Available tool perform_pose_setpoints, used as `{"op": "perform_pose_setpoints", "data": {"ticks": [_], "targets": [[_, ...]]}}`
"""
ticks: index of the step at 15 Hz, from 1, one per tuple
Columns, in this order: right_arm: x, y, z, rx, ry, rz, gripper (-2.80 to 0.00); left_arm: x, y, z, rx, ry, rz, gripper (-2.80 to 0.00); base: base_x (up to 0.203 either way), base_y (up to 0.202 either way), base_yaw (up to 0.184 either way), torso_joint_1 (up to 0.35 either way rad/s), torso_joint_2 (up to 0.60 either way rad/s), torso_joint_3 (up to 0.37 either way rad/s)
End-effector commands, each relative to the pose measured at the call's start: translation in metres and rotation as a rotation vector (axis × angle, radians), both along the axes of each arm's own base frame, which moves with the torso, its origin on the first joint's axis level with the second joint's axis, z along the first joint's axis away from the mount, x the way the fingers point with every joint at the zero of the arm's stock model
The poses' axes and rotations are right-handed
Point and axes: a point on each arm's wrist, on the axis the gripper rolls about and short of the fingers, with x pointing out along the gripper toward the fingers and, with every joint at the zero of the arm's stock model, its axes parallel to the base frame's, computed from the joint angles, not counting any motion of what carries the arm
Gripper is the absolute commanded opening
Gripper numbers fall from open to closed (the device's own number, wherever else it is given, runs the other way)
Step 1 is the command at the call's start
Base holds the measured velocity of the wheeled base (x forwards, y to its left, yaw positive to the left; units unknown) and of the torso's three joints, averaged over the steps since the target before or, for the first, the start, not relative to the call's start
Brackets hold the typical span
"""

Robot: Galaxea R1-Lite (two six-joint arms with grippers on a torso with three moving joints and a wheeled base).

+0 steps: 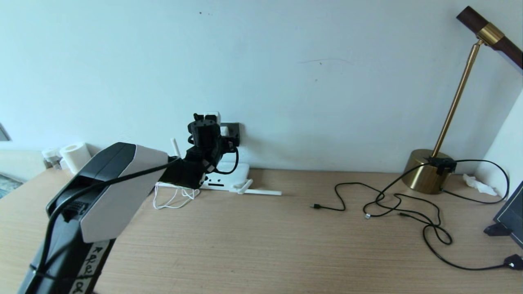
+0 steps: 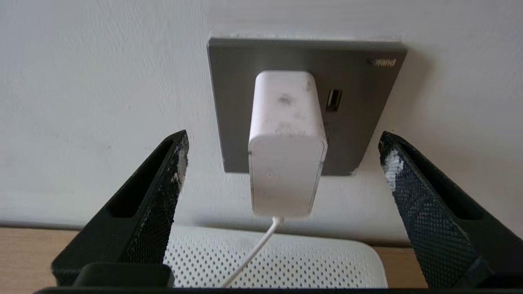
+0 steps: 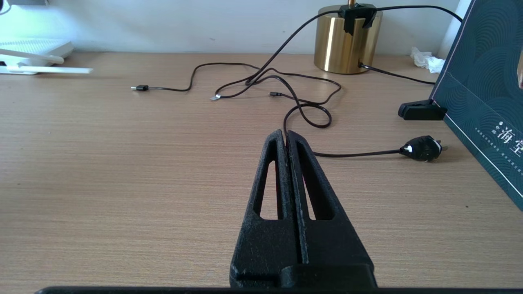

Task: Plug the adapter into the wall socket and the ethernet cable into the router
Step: Plug plug into socket, then pick up cable

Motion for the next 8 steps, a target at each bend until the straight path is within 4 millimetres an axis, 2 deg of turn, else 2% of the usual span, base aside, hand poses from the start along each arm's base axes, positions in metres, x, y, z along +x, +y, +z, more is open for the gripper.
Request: {"op": "perform_pose_setpoints", "data": {"ticks": [1, 2, 5, 6, 8], "targets": [[0.001, 0.000, -0.003, 0.000, 0.010, -0.001, -2.80, -0.021, 0.002, 0.013, 0.001, 0.004, -0.011, 0.00, 0.000, 0.000, 0.000, 0.000, 0.00, 0.000], [0.001, 0.000, -0.003, 0.000, 0.010, 0.000, -2.80, -0.036, 0.003, 0.022, 0.003, 0.010, -0.024, 0.00, 0.000, 0.000, 0.000, 0.000, 0.00, 0.000], [0.001, 0.000, -0.003, 0.000, 0.010, 0.000, -2.80, -0.092, 0.001, 0.070, -0.010, -0.023, -0.083, 0.00, 0.000, 0.000, 0.000, 0.000, 0.00, 0.000], [0.001, 0.000, -0.003, 0.000, 0.010, 0.000, -2.80, -0.114, 0.002, 0.084, -0.012, -0.031, -0.108, -2.80, 0.000, 0.000, 0.000, 0.000, 0.00, 0.000], [0.001, 0.000, -0.003, 0.000, 0.010, -0.001, -2.80, -0.161, 0.005, 0.103, -0.014, -0.033, -0.155, -2.80, 0.000, 0.000, 0.000, 0.000, 0.00, 0.000]]}}
